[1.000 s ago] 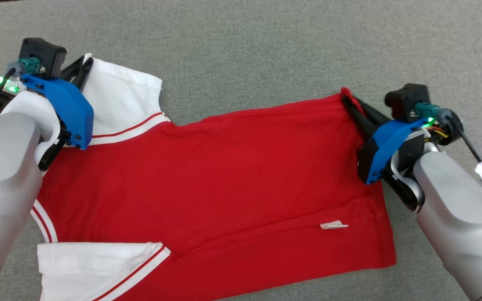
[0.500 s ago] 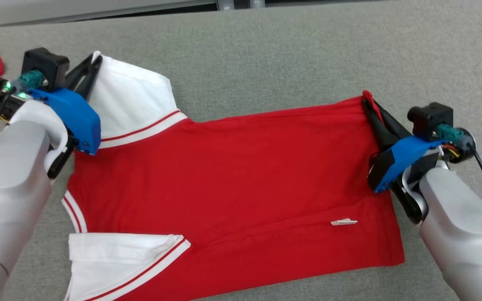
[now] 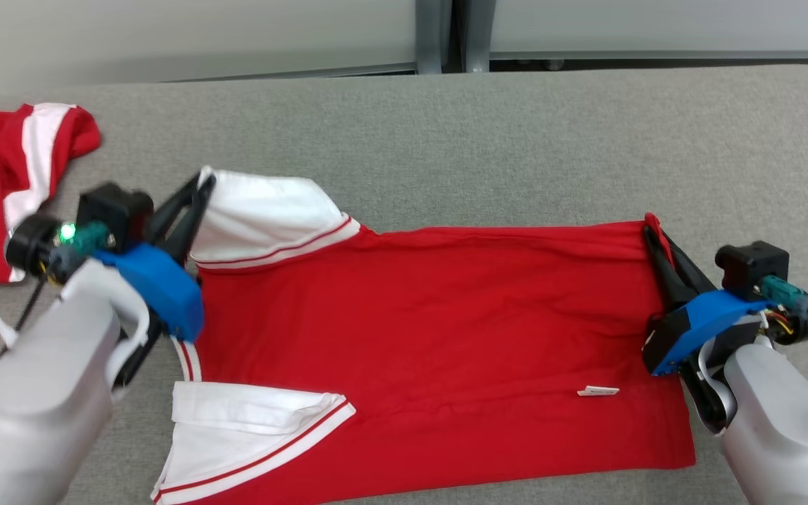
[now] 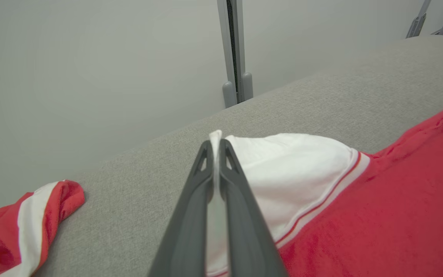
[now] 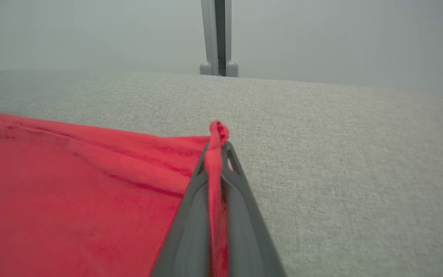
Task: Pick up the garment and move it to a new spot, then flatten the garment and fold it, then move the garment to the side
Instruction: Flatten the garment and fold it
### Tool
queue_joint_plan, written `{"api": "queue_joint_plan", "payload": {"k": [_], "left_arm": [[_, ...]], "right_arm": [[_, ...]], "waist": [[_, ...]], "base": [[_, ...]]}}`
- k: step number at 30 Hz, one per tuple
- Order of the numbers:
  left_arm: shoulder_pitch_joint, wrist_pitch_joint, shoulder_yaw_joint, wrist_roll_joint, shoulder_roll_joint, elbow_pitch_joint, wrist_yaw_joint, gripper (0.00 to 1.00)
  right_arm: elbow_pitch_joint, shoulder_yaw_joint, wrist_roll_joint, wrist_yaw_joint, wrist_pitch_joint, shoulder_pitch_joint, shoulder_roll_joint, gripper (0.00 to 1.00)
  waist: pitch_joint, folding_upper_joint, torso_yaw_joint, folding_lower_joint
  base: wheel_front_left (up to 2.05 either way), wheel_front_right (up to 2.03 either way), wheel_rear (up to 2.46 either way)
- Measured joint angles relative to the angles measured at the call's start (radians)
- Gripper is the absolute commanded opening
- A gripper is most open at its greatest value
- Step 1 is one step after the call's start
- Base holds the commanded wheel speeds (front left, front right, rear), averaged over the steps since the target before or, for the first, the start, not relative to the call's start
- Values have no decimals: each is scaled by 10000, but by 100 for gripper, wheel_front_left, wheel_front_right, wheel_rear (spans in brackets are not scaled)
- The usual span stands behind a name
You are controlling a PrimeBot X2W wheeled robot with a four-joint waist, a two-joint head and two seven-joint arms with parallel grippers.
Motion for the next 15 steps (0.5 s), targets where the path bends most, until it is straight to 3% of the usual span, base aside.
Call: {"api": "queue_joint_plan", "payload": {"k": [7, 15], "left_arm": [[2218, 0, 426, -13, 709, -2395, 947, 0], [3862, 2, 445, -291, 1145, -3916, 1685, 0]], "right_arm": [[-918, -897, -372, 0, -10, 1074, 96, 0], [-1411, -1429, -562, -2, -19, 2039, 219, 0]], "waist": [[-402, 0, 239, 0], [-726, 0, 396, 0]], "base": [[0, 0, 0], [0, 0, 0]]}}
